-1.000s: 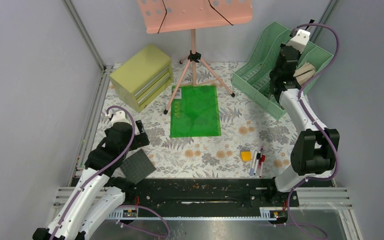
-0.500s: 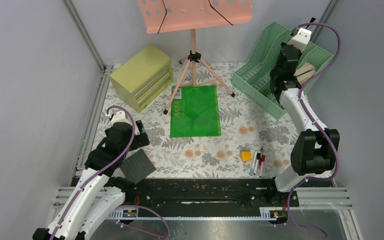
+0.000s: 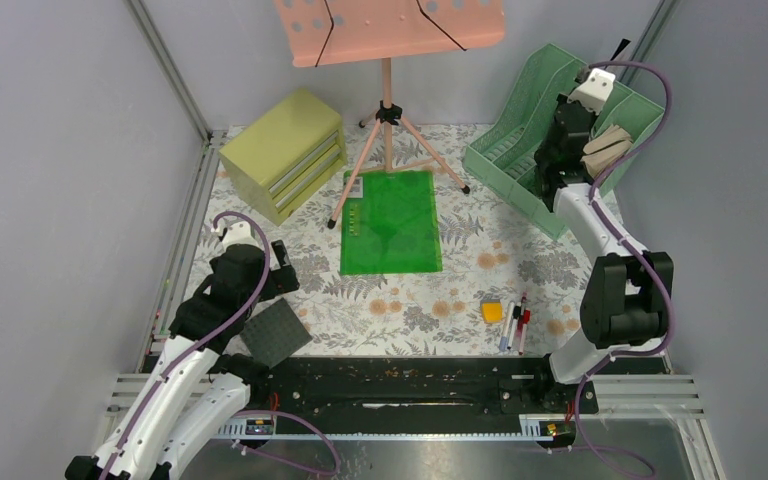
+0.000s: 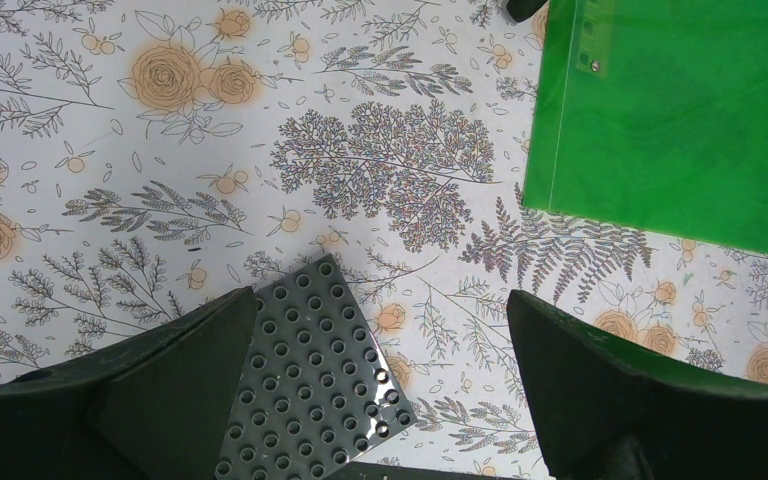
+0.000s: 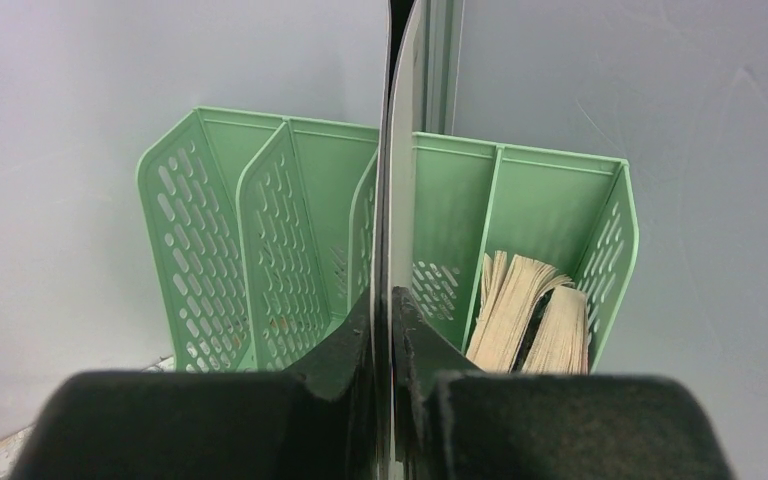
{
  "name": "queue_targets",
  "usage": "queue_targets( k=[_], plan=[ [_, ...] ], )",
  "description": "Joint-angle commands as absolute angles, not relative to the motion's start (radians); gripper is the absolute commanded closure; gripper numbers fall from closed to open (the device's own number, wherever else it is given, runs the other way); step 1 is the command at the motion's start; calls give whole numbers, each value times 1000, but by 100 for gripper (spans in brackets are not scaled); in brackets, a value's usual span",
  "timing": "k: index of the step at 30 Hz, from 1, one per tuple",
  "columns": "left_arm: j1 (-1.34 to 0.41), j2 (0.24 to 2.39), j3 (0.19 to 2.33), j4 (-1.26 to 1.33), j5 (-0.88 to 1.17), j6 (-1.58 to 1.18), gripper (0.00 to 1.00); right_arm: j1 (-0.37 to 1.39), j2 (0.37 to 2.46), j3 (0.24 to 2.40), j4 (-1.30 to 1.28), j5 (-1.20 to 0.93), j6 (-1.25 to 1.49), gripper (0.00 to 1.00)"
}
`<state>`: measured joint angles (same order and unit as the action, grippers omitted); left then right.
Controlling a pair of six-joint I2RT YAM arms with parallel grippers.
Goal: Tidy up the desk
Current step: Place the folder in the storage box.
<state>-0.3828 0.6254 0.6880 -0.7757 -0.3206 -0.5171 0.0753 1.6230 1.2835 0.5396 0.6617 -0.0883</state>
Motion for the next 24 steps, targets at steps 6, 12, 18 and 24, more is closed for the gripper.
queue_targets(
  k=[6, 12, 18, 24],
  plan=[
    [-380, 632, 732, -753, -307, -520, 1, 71, 1606, 1229, 674, 671, -59, 100],
    [-380, 632, 732, -753, -308, -519, 1, 72, 1587, 1209, 614, 679, -18, 82],
    [-380, 632, 732, -754, -307, -521, 1, 72, 1565, 1217, 538, 699, -6, 52],
    [-380, 632, 732, -755, -306, -521, 1, 72, 1520, 1220, 468, 691, 35, 41]
  ],
)
